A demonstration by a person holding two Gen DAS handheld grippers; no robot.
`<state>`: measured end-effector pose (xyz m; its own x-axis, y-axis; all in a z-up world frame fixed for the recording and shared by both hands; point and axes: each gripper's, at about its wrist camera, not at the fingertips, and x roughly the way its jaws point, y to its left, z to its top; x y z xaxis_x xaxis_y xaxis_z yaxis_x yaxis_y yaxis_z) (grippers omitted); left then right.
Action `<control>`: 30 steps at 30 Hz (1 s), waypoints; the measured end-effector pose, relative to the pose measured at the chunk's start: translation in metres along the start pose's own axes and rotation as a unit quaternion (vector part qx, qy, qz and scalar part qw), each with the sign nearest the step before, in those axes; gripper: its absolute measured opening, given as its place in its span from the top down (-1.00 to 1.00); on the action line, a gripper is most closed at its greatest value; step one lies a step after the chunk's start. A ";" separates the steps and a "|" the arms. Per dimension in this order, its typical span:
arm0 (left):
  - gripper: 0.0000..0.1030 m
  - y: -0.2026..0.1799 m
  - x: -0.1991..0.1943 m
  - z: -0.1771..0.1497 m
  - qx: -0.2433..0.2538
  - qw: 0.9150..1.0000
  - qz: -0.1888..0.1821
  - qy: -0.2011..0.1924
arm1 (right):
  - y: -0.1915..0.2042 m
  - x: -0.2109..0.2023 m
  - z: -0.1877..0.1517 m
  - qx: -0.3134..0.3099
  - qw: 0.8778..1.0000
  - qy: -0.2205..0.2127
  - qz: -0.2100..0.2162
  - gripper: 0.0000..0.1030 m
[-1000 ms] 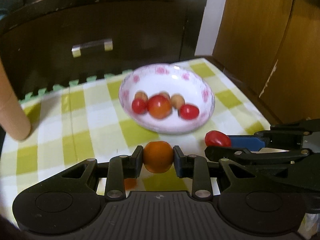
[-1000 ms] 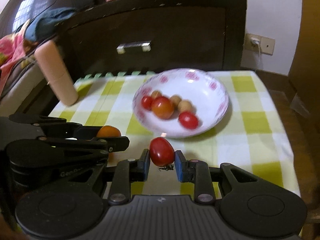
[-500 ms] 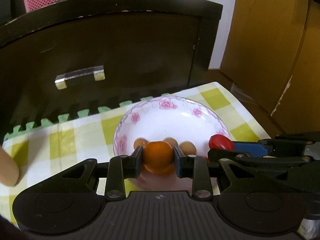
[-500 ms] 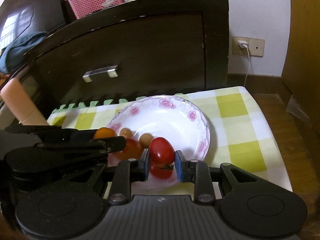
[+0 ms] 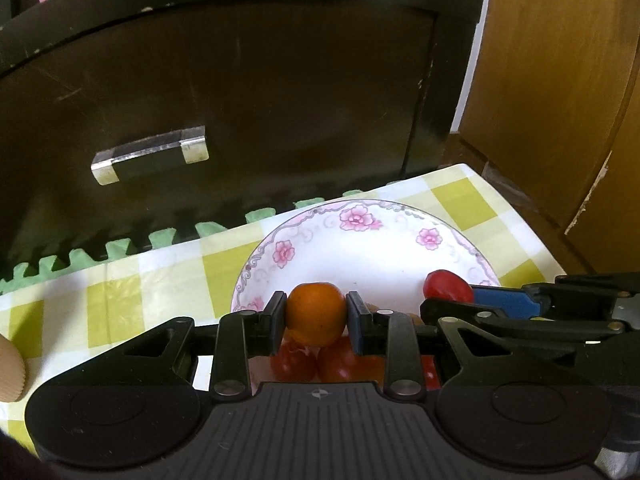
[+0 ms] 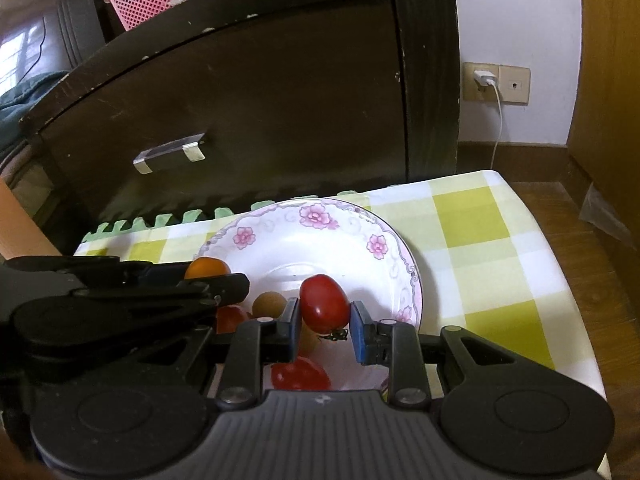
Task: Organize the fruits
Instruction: 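Open right tool to drop the cherry tomato in the bowl while left tool releases its orange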
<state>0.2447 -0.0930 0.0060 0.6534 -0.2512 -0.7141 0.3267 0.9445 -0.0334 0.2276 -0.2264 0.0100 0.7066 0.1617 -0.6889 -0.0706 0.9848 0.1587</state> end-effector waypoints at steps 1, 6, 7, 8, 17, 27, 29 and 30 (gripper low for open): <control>0.26 0.000 0.001 -0.001 -0.001 1.000 0.000 0.001 | 0.000 0.002 0.000 0.000 1.000 0.000 0.000 0.48; 0.26 0.001 0.006 -0.002 -0.005 1.000 0.000 -0.001 | -0.003 0.005 0.000 0.006 1.000 -0.003 0.002 0.47; 0.26 0.001 0.006 -0.001 -0.006 1.000 0.000 -0.001 | -0.004 0.006 0.001 0.007 1.000 -0.004 0.002 0.47; 0.26 0.001 0.006 -0.001 -0.007 1.000 -0.001 -0.001 | -0.004 0.006 0.001 0.008 1.000 -0.005 0.002 0.47; 0.23 0.000 0.008 0.001 -0.012 1.000 0.000 0.004 | -0.007 0.006 0.001 0.012 1.000 -0.008 -0.001 0.46; 0.08 0.004 0.005 0.004 -0.023 1.000 0.004 0.001 | -0.007 0.003 0.004 0.019 1.000 -0.016 0.002 0.41; 0.06 0.004 0.003 0.004 -0.023 1.000 0.004 -0.002 | -0.008 0.001 0.005 0.022 1.000 -0.018 0.002 0.38; 0.03 0.005 0.001 0.004 -0.024 1.000 0.004 -0.003 | -0.008 0.000 0.005 0.024 1.000 -0.019 0.002 0.37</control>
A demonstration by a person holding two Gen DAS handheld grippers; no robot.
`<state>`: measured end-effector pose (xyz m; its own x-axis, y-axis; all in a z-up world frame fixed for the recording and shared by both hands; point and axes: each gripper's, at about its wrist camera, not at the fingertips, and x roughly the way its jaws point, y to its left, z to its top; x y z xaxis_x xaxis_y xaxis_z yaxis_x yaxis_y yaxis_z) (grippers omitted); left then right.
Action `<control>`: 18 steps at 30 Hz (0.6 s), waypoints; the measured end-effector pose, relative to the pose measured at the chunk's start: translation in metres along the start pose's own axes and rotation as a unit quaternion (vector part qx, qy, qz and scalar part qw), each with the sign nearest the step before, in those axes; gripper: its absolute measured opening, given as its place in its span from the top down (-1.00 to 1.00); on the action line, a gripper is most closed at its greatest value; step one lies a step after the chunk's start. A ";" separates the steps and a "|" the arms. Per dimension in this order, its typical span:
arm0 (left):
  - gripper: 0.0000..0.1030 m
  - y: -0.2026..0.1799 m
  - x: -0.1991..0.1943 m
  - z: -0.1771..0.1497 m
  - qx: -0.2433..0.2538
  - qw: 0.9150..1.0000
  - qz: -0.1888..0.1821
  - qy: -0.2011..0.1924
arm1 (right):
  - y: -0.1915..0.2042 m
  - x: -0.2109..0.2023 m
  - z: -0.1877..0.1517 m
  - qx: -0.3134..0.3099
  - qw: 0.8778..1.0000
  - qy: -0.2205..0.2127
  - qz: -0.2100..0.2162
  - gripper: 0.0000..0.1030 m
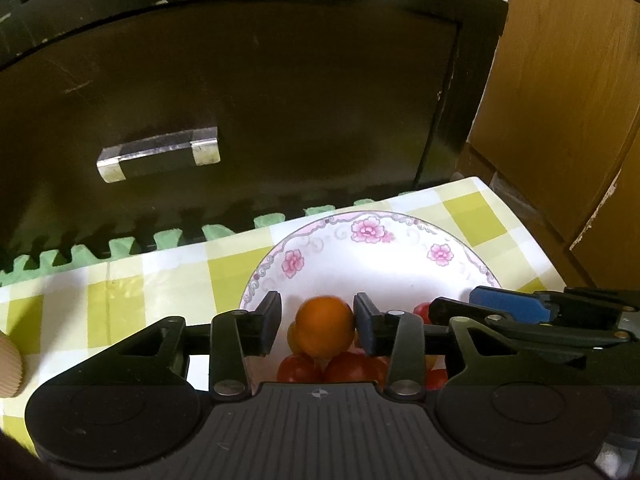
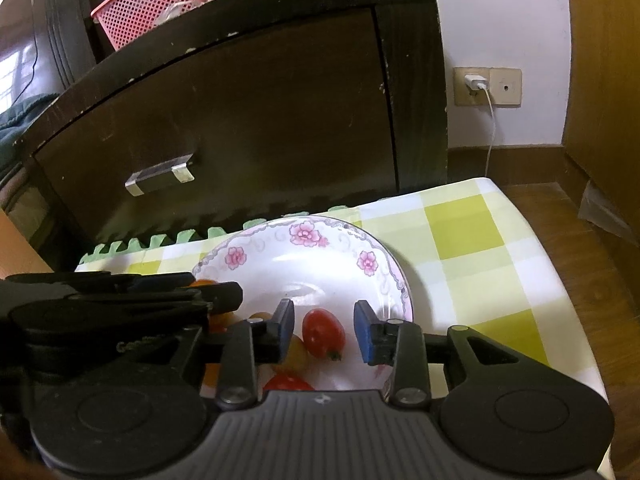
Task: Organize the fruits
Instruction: 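Open right tool to drop the cherry tomato in the bowl while left tool releases its orange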
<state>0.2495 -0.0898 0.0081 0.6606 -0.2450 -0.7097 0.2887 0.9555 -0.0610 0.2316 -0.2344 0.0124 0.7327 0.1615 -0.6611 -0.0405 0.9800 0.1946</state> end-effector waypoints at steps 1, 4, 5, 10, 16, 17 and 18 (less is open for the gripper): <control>0.01 0.000 -0.002 0.000 0.000 1.000 0.000 -0.002 | 0.000 -0.001 0.000 0.002 1.000 -0.001 0.000 0.37; -0.01 -0.001 -0.007 0.002 0.001 1.000 0.000 -0.007 | 0.001 -0.006 0.002 0.004 1.000 -0.005 0.000 0.37; -0.01 -0.001 -0.010 0.003 0.001 1.000 0.000 -0.009 | 0.002 -0.009 0.002 0.005 1.000 -0.006 0.000 0.37; -0.06 0.000 -0.020 0.003 0.001 1.000 -0.001 -0.016 | 0.007 -0.019 0.003 0.005 1.000 -0.013 0.000 0.37; -0.10 0.001 -0.034 0.003 -0.001 1.000 -0.002 -0.023 | 0.018 -0.032 0.004 -0.002 1.000 -0.018 0.002 0.36; -0.11 0.001 -0.038 0.002 -0.001 1.000 -0.003 -0.025 | 0.021 -0.035 0.003 -0.004 1.000 -0.018 0.003 0.36; -0.11 0.002 -0.042 0.002 -0.001 1.000 -0.003 -0.026 | 0.024 -0.038 0.002 -0.005 1.000 -0.019 0.005 0.36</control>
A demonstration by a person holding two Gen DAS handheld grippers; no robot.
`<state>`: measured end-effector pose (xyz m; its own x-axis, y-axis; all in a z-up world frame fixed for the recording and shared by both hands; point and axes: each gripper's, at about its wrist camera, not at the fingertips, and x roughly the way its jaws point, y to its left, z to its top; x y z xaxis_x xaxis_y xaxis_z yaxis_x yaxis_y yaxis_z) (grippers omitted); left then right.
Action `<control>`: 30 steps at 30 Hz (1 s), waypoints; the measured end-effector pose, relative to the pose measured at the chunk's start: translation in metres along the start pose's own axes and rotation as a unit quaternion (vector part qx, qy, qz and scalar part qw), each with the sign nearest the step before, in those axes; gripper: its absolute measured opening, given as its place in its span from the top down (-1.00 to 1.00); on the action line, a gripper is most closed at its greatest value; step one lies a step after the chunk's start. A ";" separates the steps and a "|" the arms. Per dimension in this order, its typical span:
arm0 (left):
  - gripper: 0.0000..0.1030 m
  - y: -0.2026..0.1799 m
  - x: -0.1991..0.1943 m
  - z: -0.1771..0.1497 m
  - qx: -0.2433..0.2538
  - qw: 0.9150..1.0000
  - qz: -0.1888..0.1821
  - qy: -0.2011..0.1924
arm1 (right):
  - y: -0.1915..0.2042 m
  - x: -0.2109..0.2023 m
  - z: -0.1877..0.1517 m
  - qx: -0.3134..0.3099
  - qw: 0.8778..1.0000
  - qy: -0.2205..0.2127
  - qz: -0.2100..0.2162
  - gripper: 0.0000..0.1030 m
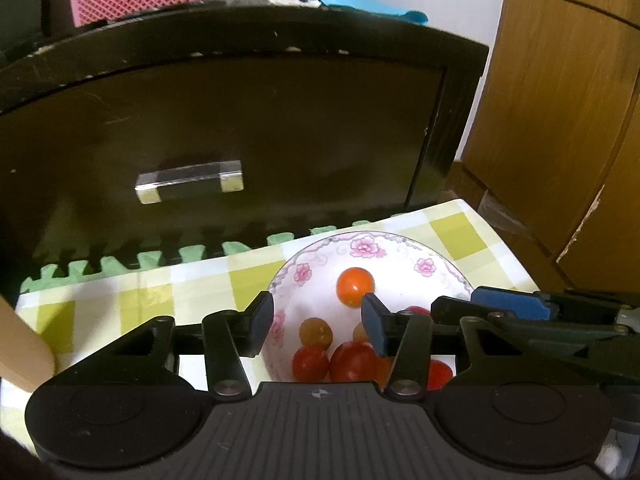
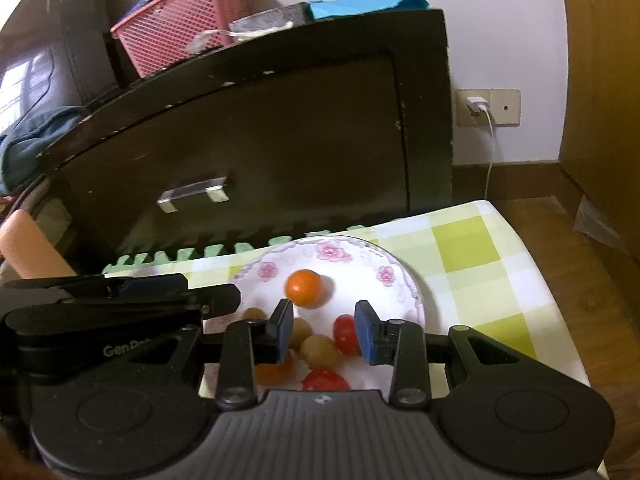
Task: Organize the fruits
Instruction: 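Open right tool to drop the cherry tomato in the bowl while left tool releases its orange, then withdraw both open tools from the bowl toward the last two oranges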
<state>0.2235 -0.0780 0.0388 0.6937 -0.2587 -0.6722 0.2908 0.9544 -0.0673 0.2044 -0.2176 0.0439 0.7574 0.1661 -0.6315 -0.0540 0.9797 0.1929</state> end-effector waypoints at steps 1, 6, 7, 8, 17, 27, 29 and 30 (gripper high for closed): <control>-0.12 0.001 -0.003 -0.001 0.001 1.000 0.001 -0.001 | 0.003 -0.003 -0.001 -0.002 1.000 0.000 0.001 0.36; -0.13 0.008 -0.020 -0.009 -0.001 1.000 0.002 -0.002 | 0.018 -0.016 -0.007 -0.018 1.000 0.004 0.008 0.36; -0.14 0.009 -0.023 -0.011 0.000 1.000 0.002 -0.002 | 0.021 -0.019 -0.009 -0.022 1.000 0.006 0.009 0.35; -0.14 0.011 -0.028 -0.014 0.002 1.000 0.002 -0.002 | 0.024 -0.022 -0.011 -0.026 1.000 0.006 0.010 0.35; -0.18 0.031 -0.063 -0.045 0.003 1.000 0.016 0.009 | 0.060 -0.036 -0.037 -0.058 0.997 0.030 0.030 0.31; -0.22 0.066 -0.076 -0.075 -0.028 0.998 0.027 0.040 | 0.099 -0.021 -0.075 -0.113 0.988 0.086 0.069 0.25; -0.22 0.069 -0.074 -0.077 -0.030 0.998 0.031 0.043 | 0.105 -0.018 -0.080 -0.123 0.986 0.091 0.074 0.25; -0.22 0.071 -0.074 -0.079 -0.030 0.998 0.031 0.045 | 0.106 -0.016 -0.082 -0.126 0.985 0.092 0.076 0.25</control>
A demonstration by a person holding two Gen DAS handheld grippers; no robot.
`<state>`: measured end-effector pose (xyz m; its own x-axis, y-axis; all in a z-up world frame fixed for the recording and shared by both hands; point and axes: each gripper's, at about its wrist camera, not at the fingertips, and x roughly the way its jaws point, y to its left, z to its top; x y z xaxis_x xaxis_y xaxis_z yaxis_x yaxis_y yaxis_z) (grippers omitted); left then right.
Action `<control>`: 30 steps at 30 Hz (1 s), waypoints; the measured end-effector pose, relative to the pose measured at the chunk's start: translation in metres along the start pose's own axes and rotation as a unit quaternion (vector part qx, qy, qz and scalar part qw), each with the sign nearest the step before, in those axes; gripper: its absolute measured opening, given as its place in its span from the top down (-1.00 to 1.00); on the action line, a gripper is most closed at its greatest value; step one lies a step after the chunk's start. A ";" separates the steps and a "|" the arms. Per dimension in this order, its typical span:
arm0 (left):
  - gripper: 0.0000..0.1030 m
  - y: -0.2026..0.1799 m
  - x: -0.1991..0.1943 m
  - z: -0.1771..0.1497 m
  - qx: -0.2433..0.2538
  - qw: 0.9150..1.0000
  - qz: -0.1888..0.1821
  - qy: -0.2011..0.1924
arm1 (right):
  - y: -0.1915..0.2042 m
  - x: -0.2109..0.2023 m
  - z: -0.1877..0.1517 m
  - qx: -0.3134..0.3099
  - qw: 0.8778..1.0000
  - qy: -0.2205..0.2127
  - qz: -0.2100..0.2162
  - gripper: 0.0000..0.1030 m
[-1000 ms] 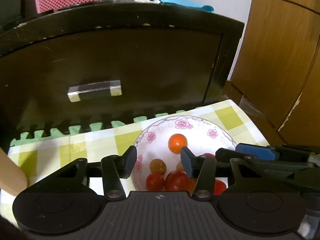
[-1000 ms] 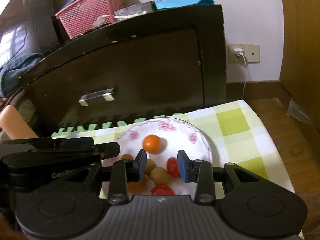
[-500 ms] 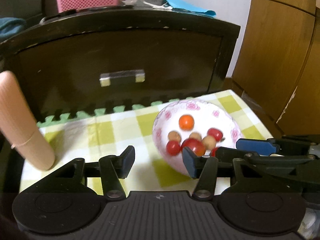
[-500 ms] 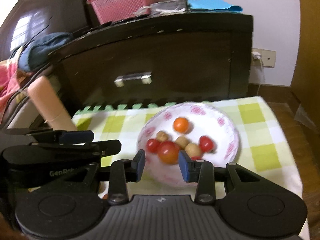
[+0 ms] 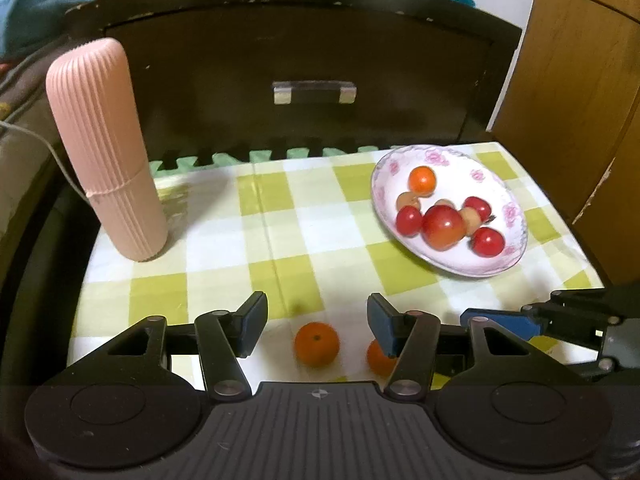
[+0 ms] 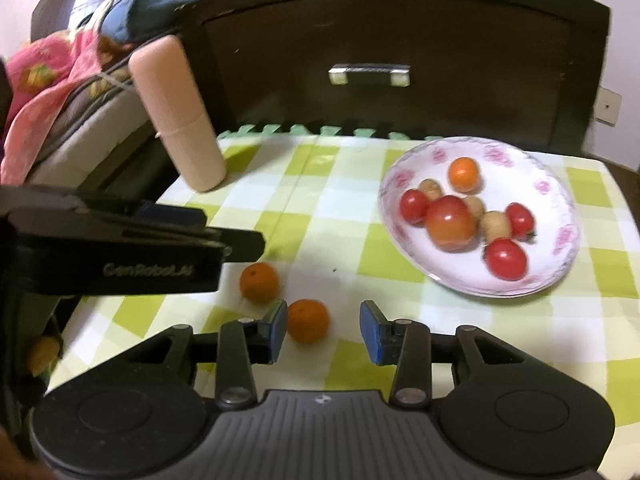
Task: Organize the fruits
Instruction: 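Withdraw both open tools from the bowl toward the last two oranges, then close right tool on an orange while left tool closes on the other orange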
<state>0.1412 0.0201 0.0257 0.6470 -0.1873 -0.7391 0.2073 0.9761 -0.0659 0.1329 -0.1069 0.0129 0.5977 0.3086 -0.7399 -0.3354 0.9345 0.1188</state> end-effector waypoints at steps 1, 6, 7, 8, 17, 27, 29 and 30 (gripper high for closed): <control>-0.22 0.001 0.000 -0.002 -0.002 1.000 -0.001 0.001 | 0.001 0.002 -0.001 -0.002 1.000 0.002 0.003 0.25; -0.23 0.010 0.004 -0.004 -0.010 1.000 -0.001 0.009 | 0.003 0.016 -0.004 -0.006 1.000 0.015 0.015 0.25; -0.23 0.012 0.004 -0.004 -0.013 1.000 -0.001 0.011 | 0.003 0.018 -0.005 -0.006 1.000 0.016 0.017 0.25; -0.23 0.013 0.005 -0.004 -0.015 1.000 -0.001 0.013 | 0.003 0.021 -0.006 -0.007 1.000 0.019 0.018 0.25; -0.25 0.014 0.015 -0.005 -0.015 0.999 0.000 0.028 | 0.005 0.046 -0.008 -0.009 0.999 0.030 0.014 0.37; -0.26 0.005 0.029 -0.015 0.017 0.999 0.002 0.051 | -0.014 0.028 -0.021 -0.002 0.999 0.039 -0.007 0.42; -0.25 0.001 0.034 -0.017 0.023 0.998 -0.002 0.051 | -0.021 0.021 -0.029 0.002 0.999 0.042 -0.013 0.42; -0.24 -0.001 0.037 -0.018 0.029 0.998 -0.001 0.051 | -0.024 0.018 -0.032 0.004 0.999 0.044 -0.015 0.42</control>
<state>0.1515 0.0138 -0.0134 0.5694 -0.1749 -0.8032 0.2529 0.9670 -0.0313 0.1284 -0.1298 -0.0247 0.5407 0.2637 -0.7988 -0.3125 0.9446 0.1003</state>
